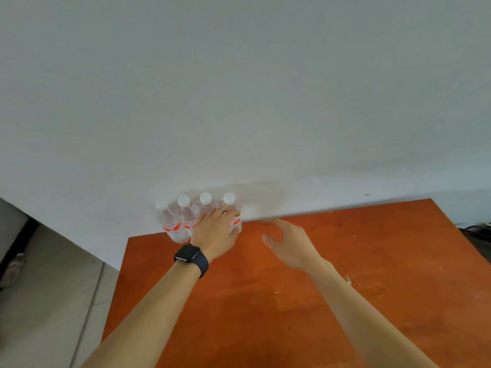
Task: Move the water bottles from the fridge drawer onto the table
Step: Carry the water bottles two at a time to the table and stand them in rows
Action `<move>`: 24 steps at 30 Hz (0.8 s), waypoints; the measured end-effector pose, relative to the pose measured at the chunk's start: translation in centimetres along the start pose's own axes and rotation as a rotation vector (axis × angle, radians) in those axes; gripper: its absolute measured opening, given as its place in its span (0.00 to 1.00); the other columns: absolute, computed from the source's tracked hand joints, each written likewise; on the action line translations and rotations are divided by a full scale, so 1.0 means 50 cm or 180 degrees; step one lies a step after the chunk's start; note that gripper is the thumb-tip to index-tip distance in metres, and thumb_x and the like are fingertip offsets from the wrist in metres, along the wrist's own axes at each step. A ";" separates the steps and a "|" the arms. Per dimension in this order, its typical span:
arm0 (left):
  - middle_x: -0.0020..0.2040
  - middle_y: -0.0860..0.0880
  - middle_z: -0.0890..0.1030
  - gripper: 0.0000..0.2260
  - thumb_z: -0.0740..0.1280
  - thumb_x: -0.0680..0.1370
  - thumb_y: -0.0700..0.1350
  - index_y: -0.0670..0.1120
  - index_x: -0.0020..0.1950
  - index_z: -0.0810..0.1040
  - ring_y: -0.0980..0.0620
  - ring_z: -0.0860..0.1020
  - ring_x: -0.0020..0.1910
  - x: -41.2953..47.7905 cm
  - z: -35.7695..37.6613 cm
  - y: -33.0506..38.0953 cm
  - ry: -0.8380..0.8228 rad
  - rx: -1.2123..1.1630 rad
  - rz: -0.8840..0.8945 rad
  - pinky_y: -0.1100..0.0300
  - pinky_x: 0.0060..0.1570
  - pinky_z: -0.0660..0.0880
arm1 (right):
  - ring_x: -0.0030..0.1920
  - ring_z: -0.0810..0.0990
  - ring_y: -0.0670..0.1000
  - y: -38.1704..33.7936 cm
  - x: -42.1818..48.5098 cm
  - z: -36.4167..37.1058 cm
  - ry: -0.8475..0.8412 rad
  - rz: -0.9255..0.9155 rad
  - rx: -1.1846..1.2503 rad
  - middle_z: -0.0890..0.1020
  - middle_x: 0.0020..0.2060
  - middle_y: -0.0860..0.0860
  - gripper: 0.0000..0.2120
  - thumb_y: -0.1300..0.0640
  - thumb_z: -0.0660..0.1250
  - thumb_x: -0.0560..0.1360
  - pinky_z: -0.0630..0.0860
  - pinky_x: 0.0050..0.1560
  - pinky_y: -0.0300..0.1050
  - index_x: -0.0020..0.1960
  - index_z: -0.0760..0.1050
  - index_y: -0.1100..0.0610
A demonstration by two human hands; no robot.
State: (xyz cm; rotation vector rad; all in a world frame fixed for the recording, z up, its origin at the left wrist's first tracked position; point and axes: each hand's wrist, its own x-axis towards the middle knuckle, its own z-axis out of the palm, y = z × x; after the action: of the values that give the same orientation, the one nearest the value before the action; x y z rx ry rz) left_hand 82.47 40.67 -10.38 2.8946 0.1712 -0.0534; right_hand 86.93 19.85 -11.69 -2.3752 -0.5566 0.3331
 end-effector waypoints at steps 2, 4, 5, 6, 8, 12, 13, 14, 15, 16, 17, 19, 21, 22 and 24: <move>0.72 0.51 0.72 0.20 0.62 0.81 0.49 0.54 0.74 0.70 0.47 0.68 0.72 0.002 -0.010 -0.023 0.0086 -0.0020 -0.0086 0.51 0.70 0.63 | 0.64 0.77 0.51 -0.020 0.029 0.008 -0.0132 -0.0009 -0.0051 0.79 0.64 0.47 0.20 0.49 0.65 0.78 0.72 0.64 0.45 0.69 0.72 0.46; 0.74 0.51 0.70 0.21 0.63 0.80 0.48 0.54 0.74 0.69 0.47 0.66 0.73 0.010 -0.021 -0.048 0.0177 -0.0030 -0.0143 0.51 0.71 0.62 | 0.64 0.77 0.52 -0.042 0.063 0.021 -0.0239 -0.0034 -0.0091 0.79 0.65 0.49 0.21 0.49 0.65 0.78 0.73 0.63 0.47 0.70 0.71 0.46; 0.75 0.51 0.68 0.22 0.63 0.80 0.48 0.54 0.75 0.68 0.48 0.65 0.74 0.016 -0.025 -0.062 0.0228 -0.0008 -0.0169 0.51 0.71 0.61 | 0.65 0.76 0.53 -0.053 0.081 0.027 -0.0283 -0.0047 -0.0111 0.78 0.66 0.50 0.22 0.50 0.65 0.78 0.73 0.63 0.47 0.71 0.70 0.46; 0.76 0.50 0.67 0.23 0.63 0.80 0.48 0.54 0.76 0.67 0.48 0.63 0.75 0.025 -0.028 -0.077 0.0271 0.0021 -0.0195 0.50 0.72 0.60 | 0.65 0.76 0.54 -0.062 0.100 0.034 -0.0321 -0.0067 -0.0140 0.77 0.67 0.51 0.23 0.52 0.65 0.78 0.73 0.63 0.48 0.72 0.68 0.47; 0.79 0.49 0.63 0.25 0.62 0.81 0.48 0.54 0.78 0.64 0.48 0.59 0.78 0.043 -0.029 -0.107 0.0300 0.0085 -0.0231 0.50 0.75 0.57 | 0.67 0.74 0.56 -0.079 0.141 0.049 -0.0375 -0.0119 -0.0250 0.73 0.70 0.52 0.26 0.54 0.64 0.78 0.72 0.64 0.49 0.75 0.64 0.46; 0.82 0.51 0.55 0.30 0.61 0.81 0.46 0.55 0.81 0.54 0.48 0.50 0.81 0.074 -0.011 -0.159 0.0149 0.0173 -0.0267 0.45 0.79 0.48 | 0.67 0.74 0.57 -0.106 0.215 0.080 -0.0564 -0.0248 -0.0737 0.64 0.75 0.51 0.30 0.53 0.62 0.81 0.75 0.63 0.53 0.79 0.54 0.42; 0.82 0.51 0.54 0.30 0.60 0.82 0.46 0.56 0.82 0.53 0.48 0.49 0.81 0.079 -0.004 -0.169 0.0094 0.0201 -0.0272 0.44 0.79 0.47 | 0.66 0.74 0.58 -0.111 0.232 0.087 -0.0641 -0.0282 -0.0924 0.64 0.74 0.52 0.29 0.53 0.61 0.82 0.76 0.62 0.54 0.79 0.54 0.42; 0.82 0.51 0.54 0.30 0.60 0.82 0.46 0.56 0.82 0.51 0.48 0.49 0.81 0.082 0.004 -0.180 0.0040 0.0208 -0.0278 0.43 0.78 0.46 | 0.66 0.74 0.58 -0.114 0.249 0.095 -0.0709 -0.0315 -0.1123 0.66 0.73 0.52 0.28 0.53 0.60 0.82 0.76 0.62 0.54 0.79 0.54 0.42; 0.82 0.52 0.53 0.31 0.59 0.82 0.46 0.57 0.82 0.49 0.48 0.48 0.81 0.082 0.011 -0.186 0.0006 0.0192 -0.0279 0.42 0.78 0.46 | 0.66 0.74 0.59 -0.115 0.261 0.098 -0.0735 -0.0356 -0.1298 0.68 0.71 0.53 0.26 0.53 0.59 0.83 0.76 0.62 0.55 0.78 0.55 0.43; 0.82 0.52 0.53 0.32 0.59 0.82 0.46 0.58 0.82 0.47 0.48 0.47 0.81 0.081 0.017 -0.189 -0.0012 0.0159 -0.0276 0.41 0.78 0.46 | 0.65 0.74 0.60 -0.114 0.270 0.099 -0.0734 -0.0409 -0.1446 0.69 0.69 0.54 0.24 0.54 0.60 0.82 0.75 0.61 0.55 0.77 0.58 0.45; 0.82 0.52 0.52 0.33 0.60 0.82 0.46 0.58 0.82 0.45 0.49 0.47 0.81 0.080 0.024 -0.196 -0.0022 0.0110 -0.0281 0.41 0.78 0.47 | 0.64 0.74 0.60 -0.114 0.280 0.103 -0.0732 -0.0459 -0.1572 0.71 0.66 0.55 0.22 0.54 0.60 0.82 0.76 0.60 0.56 0.74 0.61 0.47; 0.82 0.53 0.52 0.34 0.60 0.82 0.45 0.59 0.82 0.43 0.50 0.46 0.81 0.080 0.036 -0.205 0.0011 0.0049 -0.0255 0.40 0.78 0.48 | 0.61 0.76 0.61 -0.115 0.298 0.105 -0.0714 -0.0470 -0.1756 0.72 0.61 0.56 0.18 0.54 0.62 0.81 0.76 0.57 0.57 0.70 0.65 0.53; 0.82 0.54 0.51 0.35 0.60 0.82 0.45 0.59 0.82 0.43 0.50 0.46 0.81 0.083 0.042 -0.208 0.0043 0.0010 -0.0239 0.40 0.78 0.48 | 0.60 0.77 0.62 -0.125 0.310 0.105 -0.0617 -0.0377 -0.1838 0.74 0.59 0.58 0.17 0.51 0.62 0.81 0.76 0.55 0.56 0.67 0.66 0.57; 0.82 0.54 0.51 0.35 0.60 0.82 0.44 0.59 0.82 0.43 0.50 0.45 0.81 0.084 0.044 -0.208 0.0043 -0.0014 -0.0239 0.41 0.78 0.47 | 0.59 0.77 0.63 -0.134 0.315 0.106 -0.0536 -0.0316 -0.1850 0.75 0.59 0.58 0.18 0.50 0.62 0.81 0.75 0.55 0.56 0.67 0.66 0.58; 0.82 0.53 0.51 0.35 0.60 0.82 0.44 0.59 0.82 0.43 0.50 0.46 0.81 0.087 0.042 -0.207 0.0044 -0.0029 -0.0239 0.42 0.79 0.47 | 0.59 0.78 0.63 -0.152 0.321 0.111 -0.0382 -0.0222 -0.1914 0.77 0.59 0.59 0.21 0.46 0.60 0.82 0.75 0.54 0.54 0.66 0.67 0.60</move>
State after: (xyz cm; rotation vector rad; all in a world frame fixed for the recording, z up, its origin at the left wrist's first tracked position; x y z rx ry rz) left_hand 85.48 50.62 -15.10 2.8792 0.2819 -0.0457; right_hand 96.64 35.72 -12.24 -2.9114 -0.8938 0.3085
